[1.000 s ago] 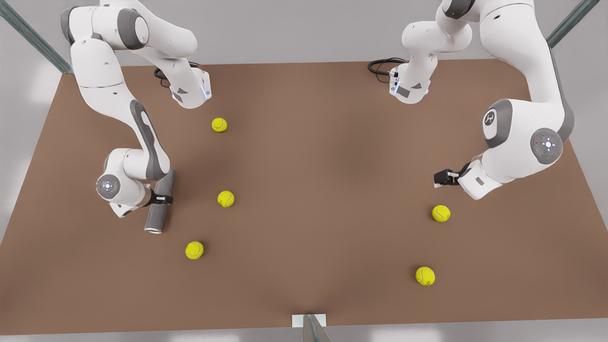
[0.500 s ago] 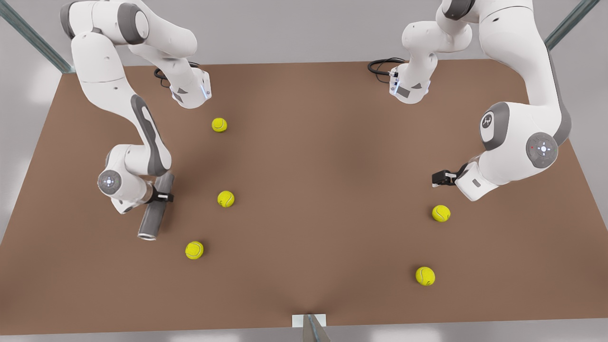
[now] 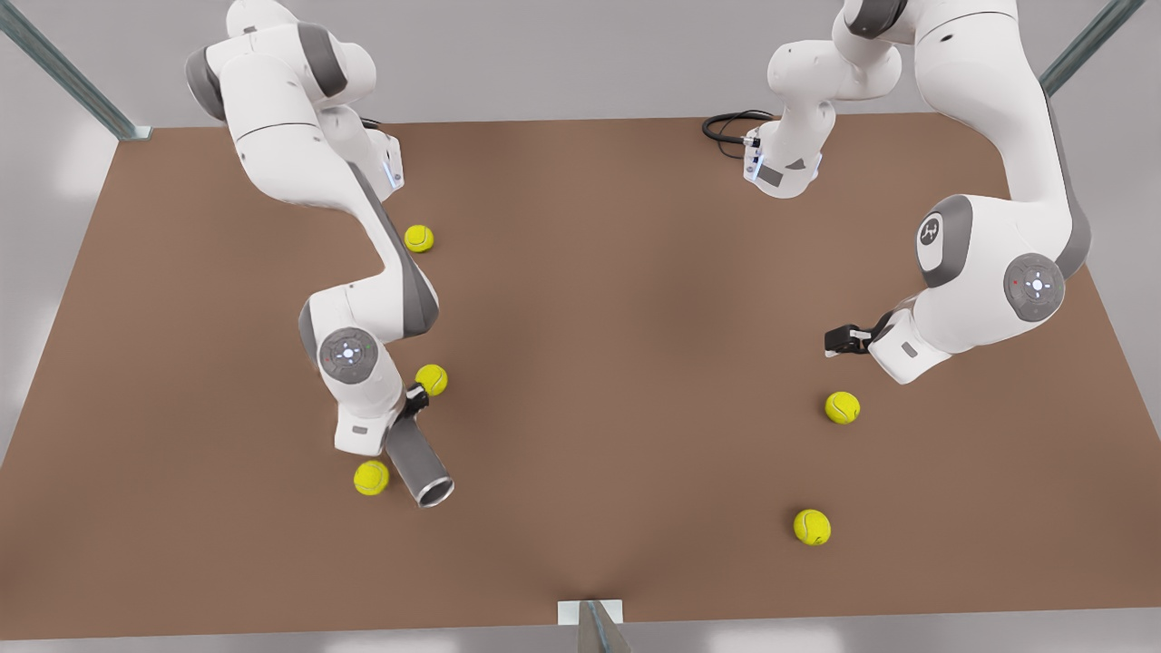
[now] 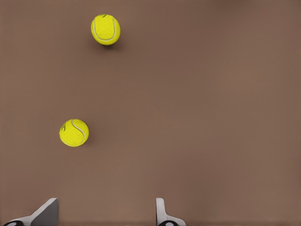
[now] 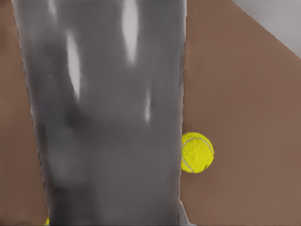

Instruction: Put the tennis tube upright

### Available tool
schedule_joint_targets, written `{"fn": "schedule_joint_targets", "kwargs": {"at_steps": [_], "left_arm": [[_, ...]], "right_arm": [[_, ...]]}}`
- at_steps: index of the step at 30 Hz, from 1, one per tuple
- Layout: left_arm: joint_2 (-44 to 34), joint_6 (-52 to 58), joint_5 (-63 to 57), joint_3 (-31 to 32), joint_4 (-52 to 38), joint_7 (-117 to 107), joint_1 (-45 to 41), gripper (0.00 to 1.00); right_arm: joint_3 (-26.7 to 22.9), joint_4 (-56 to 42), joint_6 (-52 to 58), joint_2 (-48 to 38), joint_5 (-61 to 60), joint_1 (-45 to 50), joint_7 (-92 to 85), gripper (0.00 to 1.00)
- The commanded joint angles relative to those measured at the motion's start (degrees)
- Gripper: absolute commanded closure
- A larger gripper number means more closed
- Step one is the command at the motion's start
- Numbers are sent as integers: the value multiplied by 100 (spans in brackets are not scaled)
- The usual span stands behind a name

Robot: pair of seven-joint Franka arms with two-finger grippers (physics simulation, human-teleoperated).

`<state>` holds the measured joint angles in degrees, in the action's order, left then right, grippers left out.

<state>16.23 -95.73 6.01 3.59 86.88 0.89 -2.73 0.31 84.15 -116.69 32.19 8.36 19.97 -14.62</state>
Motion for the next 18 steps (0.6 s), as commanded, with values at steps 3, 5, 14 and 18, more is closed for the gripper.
{"fn": "schedule_joint_targets", "kwargs": {"at_steps": [3,5,14,18], "left_arm": [[-6,2,-4,1,5,-27,0,0],[-6,11,-4,1,5,-27,0,0],[-6,11,-4,1,5,-27,0,0],[-6,11,-4,1,5,-27,0,0]], "right_arm": [[13,-725,-196,639,122,454,-4830,39],[13,-795,-364,832,254,683,-5156,39],[13,-2254,-258,1816,535,1439,-5841,40],[13,-2606,-267,2160,527,1948,-5297,40]]}}
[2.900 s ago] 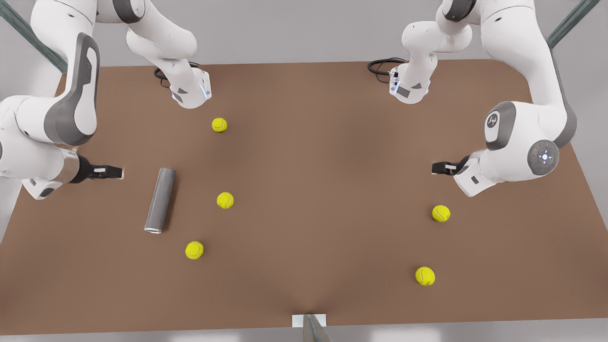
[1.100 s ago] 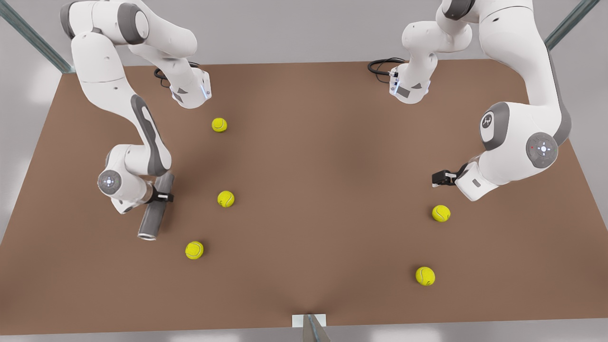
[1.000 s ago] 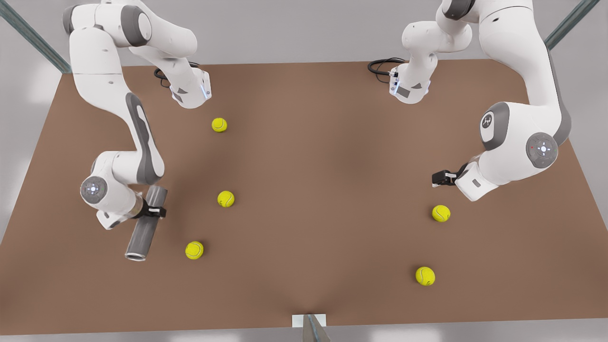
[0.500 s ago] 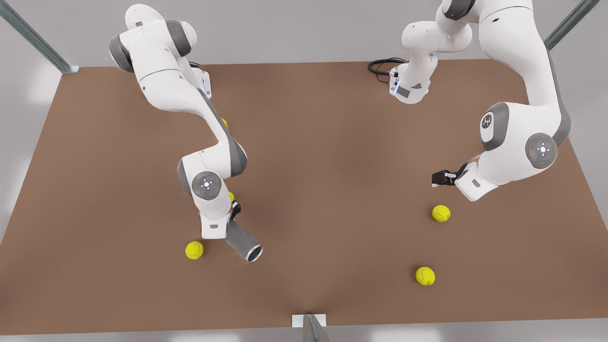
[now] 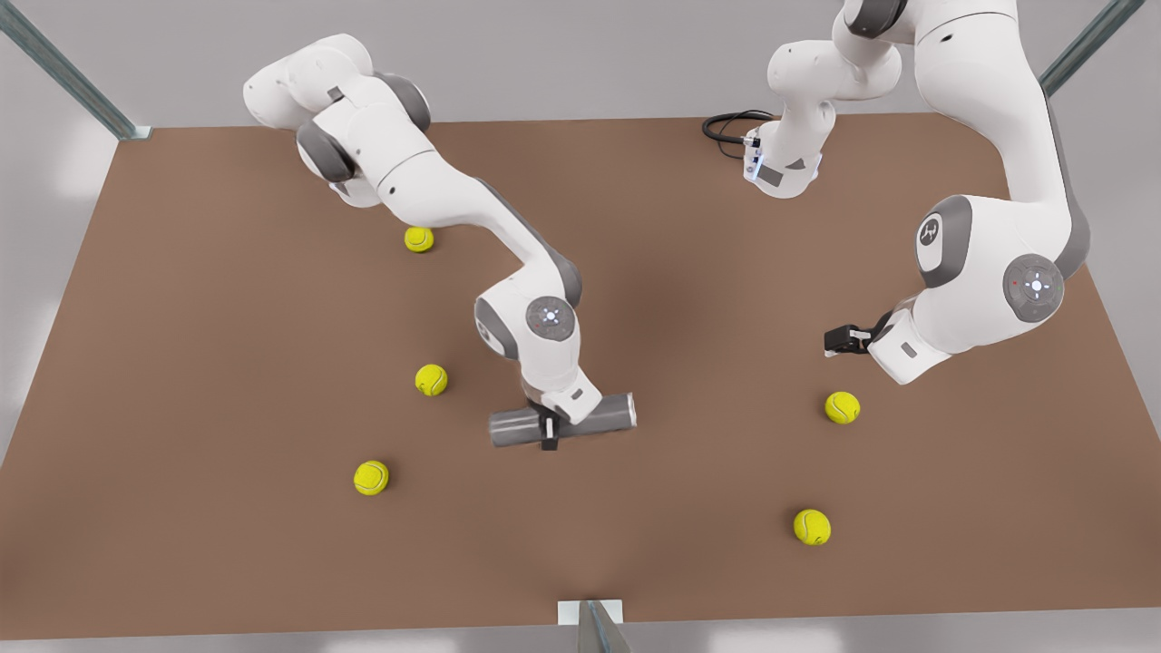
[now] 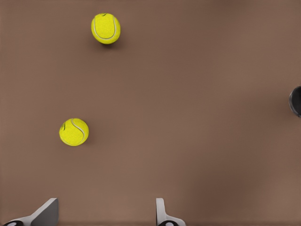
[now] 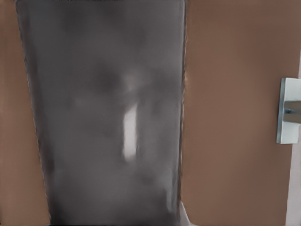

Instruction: Put the tennis tube upright

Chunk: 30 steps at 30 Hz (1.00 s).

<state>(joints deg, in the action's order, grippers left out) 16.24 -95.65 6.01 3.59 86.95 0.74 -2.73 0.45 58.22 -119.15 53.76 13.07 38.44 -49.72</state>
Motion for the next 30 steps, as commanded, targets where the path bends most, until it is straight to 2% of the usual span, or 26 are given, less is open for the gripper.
{"fn": "schedule_joint_targets", "kwargs": {"at_steps": [1,16,17,19,20,22,25,26,27,28,30], "left_arm": [[-6,3,-4,1,-3,-12,0,0],[2,3,-4,1,6,-12,0,0],[2,3,-4,1,-3,-12,0,0],[2,3,-4,1,6,-12,-9,0],[2,3,-4,1,-3,-12,0,0],[-6,3,-4,1,-3,-21,-9,0],[-147,135,-285,10,-64,-206,-167,0],[-173,222,-285,10,-55,-232,-167,0],[-191,240,-285,10,-55,-267,-167,0],[-182,231,-285,10,-55,-267,-158,0],[-165,223,-285,45,-47,-267,-167,0]], "right_arm": [[-1,-30,-29,161,56,129,-1577,39],[-37,-100,-108,689,-24,49,638,36],[-28,-100,-117,698,-15,67,647,23],[-28,-83,-117,698,-15,67,814,6],[-28,-83,-117,698,-15,67,806,0],[-28,-91,-64,645,-23,58,762,0],[-63,119,647,-426,-1156,-504,858,0],[-63,953,586,-1305,-1324,-1013,1174,0],[-72,1349,691,-1929,-1316,-1452,1578,0],[-63,1578,867,-2413,-1324,-2313,2018,0],[-63,1578,1078,-2686,-1324,-3360,2511,0]]}}
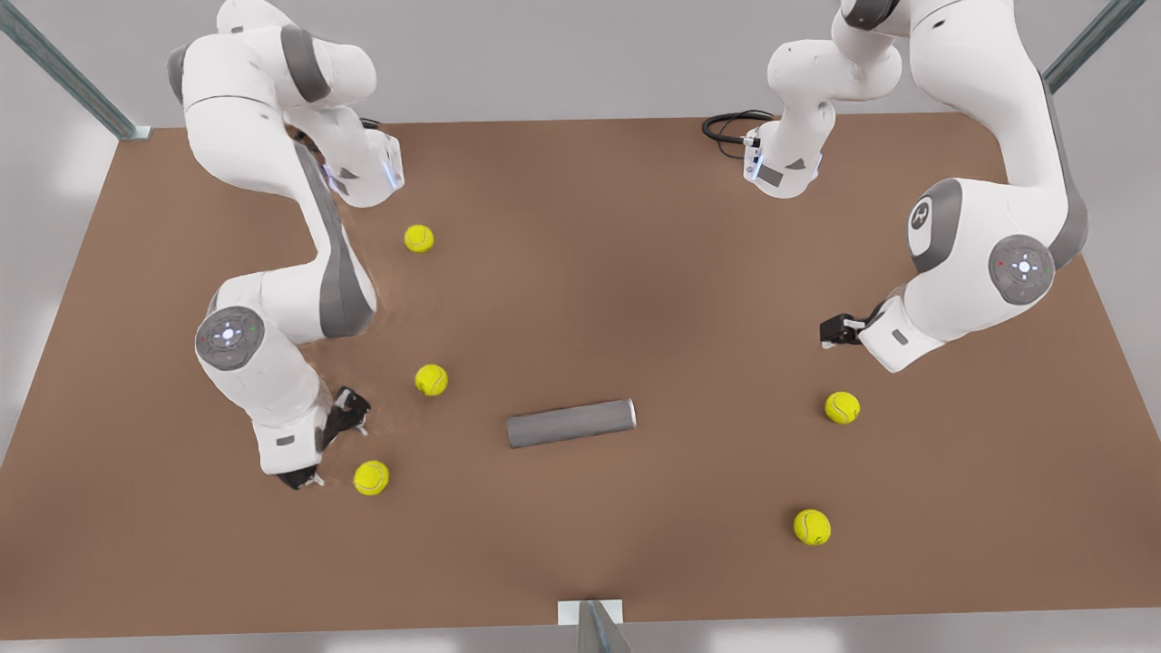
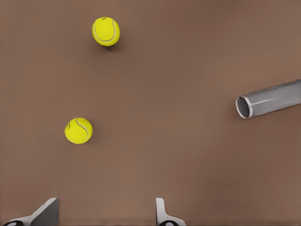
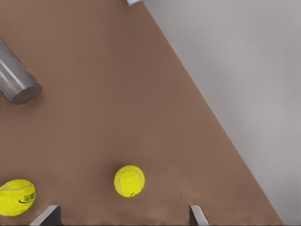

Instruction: Put the tennis tube upright

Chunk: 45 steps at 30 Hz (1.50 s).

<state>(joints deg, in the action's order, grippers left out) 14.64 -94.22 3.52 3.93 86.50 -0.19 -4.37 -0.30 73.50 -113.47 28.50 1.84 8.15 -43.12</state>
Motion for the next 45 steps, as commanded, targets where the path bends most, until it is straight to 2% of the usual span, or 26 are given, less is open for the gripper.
{"fn": "schedule_joint_targets", "kwargs": {"at_steps": [1,2,6,9,12,14,16,17,18,19,20,23,28,30,39,45], "left_arm": [[-5,61,-35,11,-1,-183,-2,0],[4,61,-35,11,-1,-183,-2,0],[-5,70,-35,11,-10,-174,-2,0],[-14,88,-35,11,-10,-183,-2,0],[-5,70,-35,11,-1,-183,-2,0],[-5,53,-35,99,25,-227,-2,0],[48,-70,35,108,-28,-244,-2,0],[56,-79,245,187,-45,-253,-2,0],[170,-307,1201,196,-45,-244,-2,0],[504,-685,2687,196,-159,-270,-2,0],[759,-949,3365,213,-230,-341,-37,0],[1322,-1889,4069,372,-221,-701,-371,0],[2438,-3621,4631,547,-212,-631,-1057,0],[2693,-3630,5133,556,-221,-377,-1057,0],[3300,-3709,5642,547,-212,1188,-969,0],[3317,-3692,6047,556,-37,1724,-995,0]], "right_arm": [[-5,138,563,-309,-193,-515,1886,0],[-5,375,764,-573,-184,-683,2623,0],[47,340,1433,-767,-211,-665,4224,0],[4,402,1670,-951,-421,-744,4216,0],[-14,876,1644,-1294,-501,-964,4242,0],[-49,1149,1600,-1522,-474,-938,5032,0],[-49,1307,1521,-1619,-404,-929,5077,0],[-49,1298,1415,-1575,-378,-929,5077,0],[-49,1272,1389,-1549,-378,-920,5094,0],[-49,1254,1398,-1496,-386,-955,5103,0],[-49,1245,1398,-1496,-404,-955,5103,0],[-49,1210,1398,-1452,-430,-999,5094,0],[-49,1202,1380,-1373,-430,-999,5094,0],[-49,1210,1380,-1373,-430,-990,5094,0],[-49,1210,1345,-1347,-422,-999,5086,0],[-49,1210,1345,-1347,-422,-990,5068,0]]}}
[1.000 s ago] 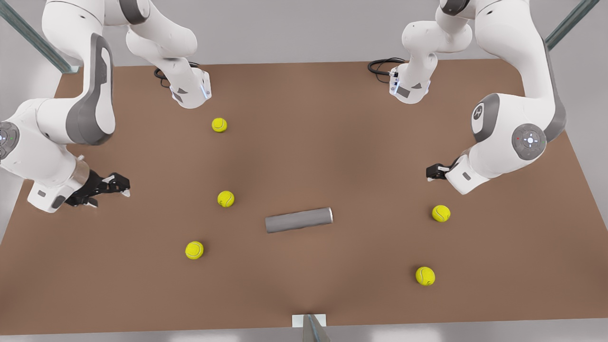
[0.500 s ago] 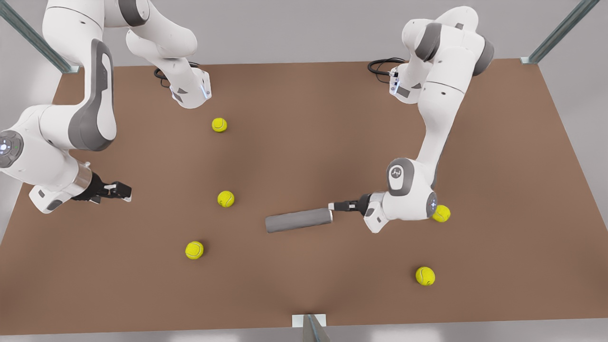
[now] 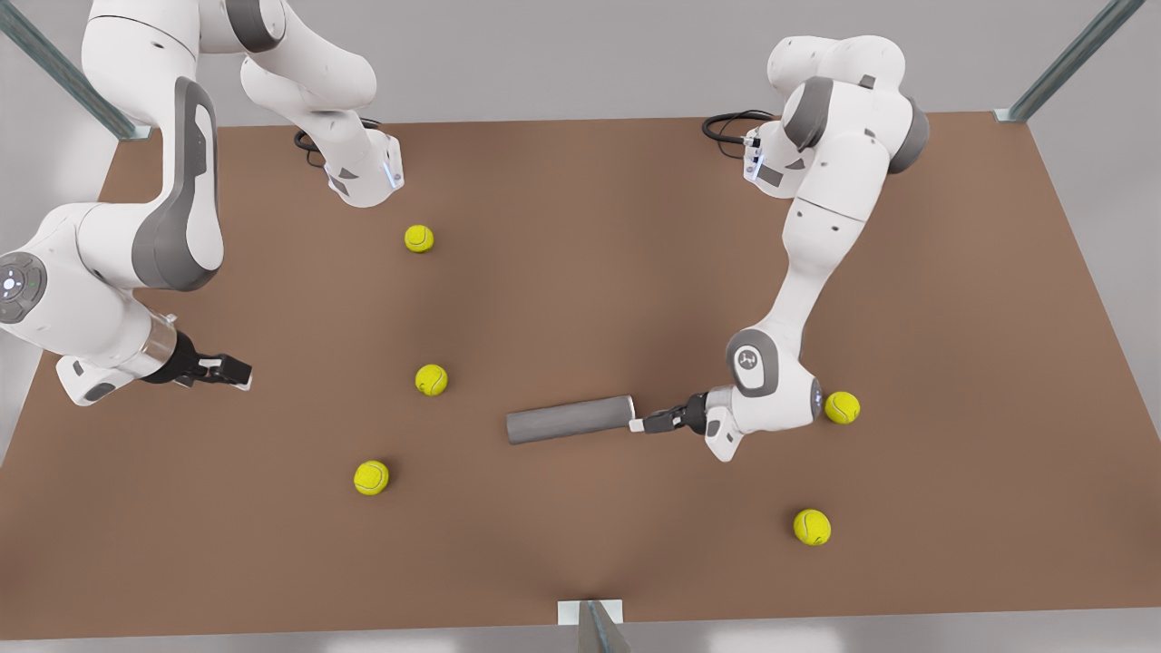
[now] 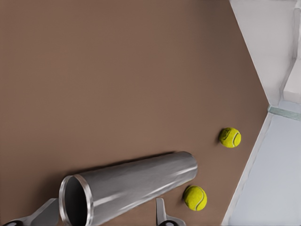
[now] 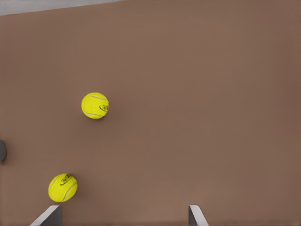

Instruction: Put the tennis tube upright

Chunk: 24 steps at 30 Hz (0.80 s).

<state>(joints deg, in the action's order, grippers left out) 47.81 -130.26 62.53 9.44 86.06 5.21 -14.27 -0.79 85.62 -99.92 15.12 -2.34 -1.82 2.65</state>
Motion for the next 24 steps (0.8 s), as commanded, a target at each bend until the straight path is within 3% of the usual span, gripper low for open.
{"fn": "schedule_joint_targets", "kwargs": {"at_steps": [1,16,24], "left_arm": [[-17,-87,145,6,77,1175,-23,0],[18,-158,875,76,385,1659,-225,0],[229,-140,1824,76,376,2204,-278,0]], "right_arm": [[0,-1,-10,0,-3,6,491,0],[0,-1,-10,9,-3,6,482,0],[0,-28,-10,0,-3,-3,439,0]]}}
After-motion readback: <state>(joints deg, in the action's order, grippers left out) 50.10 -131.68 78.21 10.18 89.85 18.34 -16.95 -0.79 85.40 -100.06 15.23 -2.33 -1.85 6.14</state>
